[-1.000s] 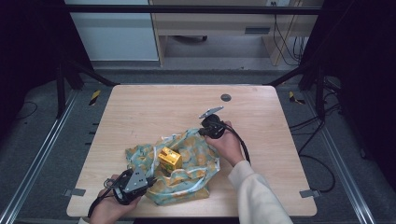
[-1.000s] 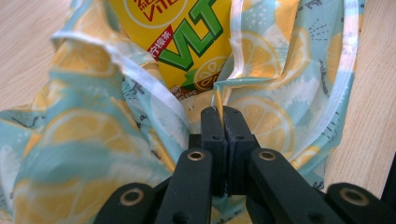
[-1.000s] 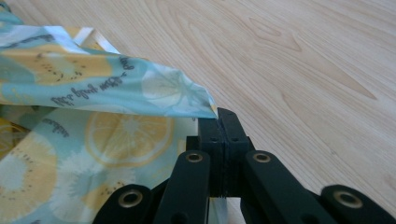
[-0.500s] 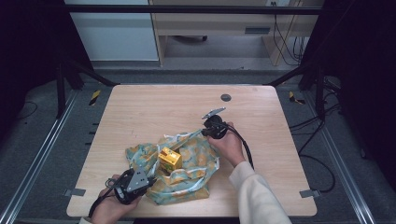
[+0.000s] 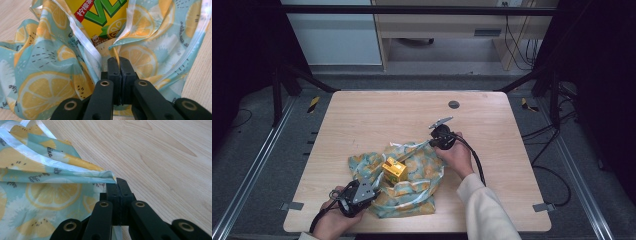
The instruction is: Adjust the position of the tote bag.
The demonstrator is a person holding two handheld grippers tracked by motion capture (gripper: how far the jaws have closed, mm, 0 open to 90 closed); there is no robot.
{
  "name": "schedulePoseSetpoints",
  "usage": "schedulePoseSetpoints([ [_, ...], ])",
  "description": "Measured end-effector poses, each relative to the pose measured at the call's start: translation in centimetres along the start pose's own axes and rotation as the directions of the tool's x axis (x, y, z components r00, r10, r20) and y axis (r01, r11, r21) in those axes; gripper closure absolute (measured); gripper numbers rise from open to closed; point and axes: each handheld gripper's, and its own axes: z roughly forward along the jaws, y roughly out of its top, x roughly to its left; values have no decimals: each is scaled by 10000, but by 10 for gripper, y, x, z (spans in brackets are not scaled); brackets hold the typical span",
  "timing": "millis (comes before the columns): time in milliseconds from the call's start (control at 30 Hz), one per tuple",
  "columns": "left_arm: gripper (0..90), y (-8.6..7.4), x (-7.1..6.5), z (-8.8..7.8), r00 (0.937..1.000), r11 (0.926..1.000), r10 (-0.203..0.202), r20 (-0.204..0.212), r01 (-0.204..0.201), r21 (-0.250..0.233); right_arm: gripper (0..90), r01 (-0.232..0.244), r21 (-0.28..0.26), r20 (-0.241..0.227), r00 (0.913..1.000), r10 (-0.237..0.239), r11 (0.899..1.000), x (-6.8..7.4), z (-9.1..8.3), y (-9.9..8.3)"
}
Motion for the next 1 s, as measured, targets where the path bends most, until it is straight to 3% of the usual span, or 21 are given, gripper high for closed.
schedulePoseSetpoints([
  [200,889,2,0,2,10000,10000,-18,-87,18,-23,900,-109,7,133,9999,109,9999,-2,2,-3],
  [267,889,2,1,1,9997,9997,218,-88,-217,130,900,-66,17,157,9999,66,10000,-3,2,-3],
  [500,891,0,0,0,9998,9999,121,-136,-120,52,900,-62,173,189,9998,59,9998,-5,5,-4],
  [1000,893,-1,-2,0,9987,9990,444,254,-446,81,900,-99,280,421,9991,87,9996,-3,7,-1],
])
